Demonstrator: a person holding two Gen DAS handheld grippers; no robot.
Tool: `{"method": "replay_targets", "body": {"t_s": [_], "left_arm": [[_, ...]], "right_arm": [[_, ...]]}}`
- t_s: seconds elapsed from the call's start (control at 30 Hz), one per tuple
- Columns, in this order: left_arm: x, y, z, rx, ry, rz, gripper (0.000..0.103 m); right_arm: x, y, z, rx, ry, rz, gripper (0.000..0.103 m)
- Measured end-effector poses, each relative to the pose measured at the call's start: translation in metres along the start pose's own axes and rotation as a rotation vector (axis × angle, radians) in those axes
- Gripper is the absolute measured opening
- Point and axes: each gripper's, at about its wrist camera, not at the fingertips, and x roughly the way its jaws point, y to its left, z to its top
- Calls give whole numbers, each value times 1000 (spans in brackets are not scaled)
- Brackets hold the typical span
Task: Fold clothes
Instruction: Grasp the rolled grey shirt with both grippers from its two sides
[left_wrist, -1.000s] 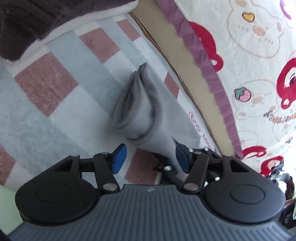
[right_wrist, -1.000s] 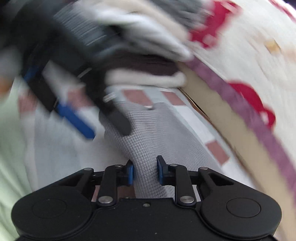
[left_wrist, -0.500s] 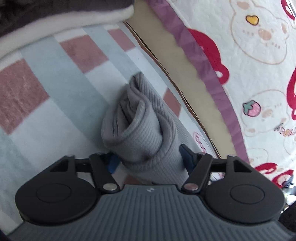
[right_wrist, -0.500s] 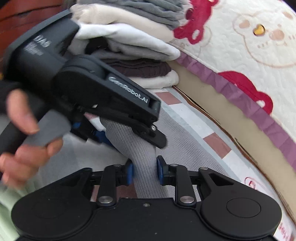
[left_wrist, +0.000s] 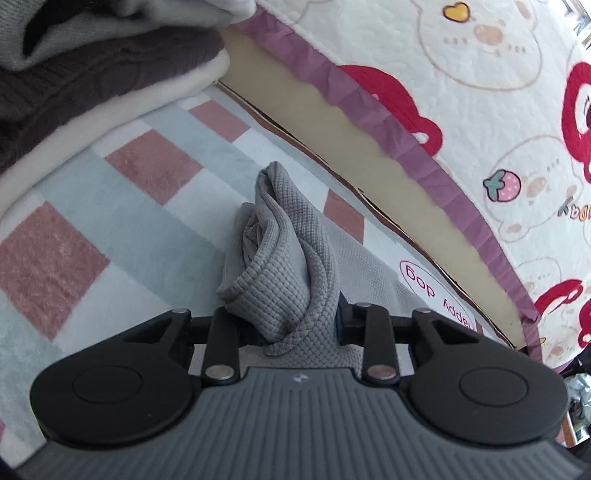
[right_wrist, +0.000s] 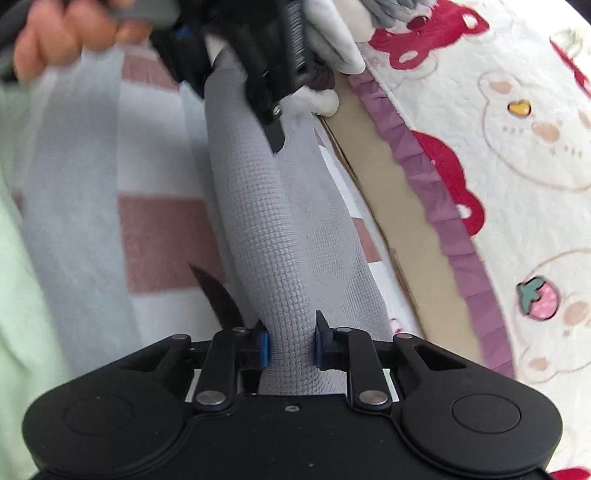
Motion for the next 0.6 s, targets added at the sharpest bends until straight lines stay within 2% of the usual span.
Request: {"method": "replay_targets", "body": {"t_s": [0.13,0.23,0.33,0.37,0.43,0.5,0.53,0.6], "left_arm": [[-16,14,22,-11,19,-11,30],[-23,25,30,9,47,4,31],[-22,33,25,25,74,51,31],[-20,36,22,23,77,69,31],[-18,44,19,4,81,74,31],[-19,52,19,-28,82,48,31],[-20,56,19,-44,84,35,31],[-22,61,16,-54,90,21,31]], "right_arm": [[-16,-6,10,50,7,52,22],[-21,-2,27,148,48,217,25],[-14,-8,29,209,59,432,39],[-18,-16,25,238,29,471,39],[-21,-48,18,348,-42,530,44],[-13,-92,5,514,-92,614,47],[-8,-114,-1,597,-115,652,53],[10,-147,-7,707,-98,640,54]]}}
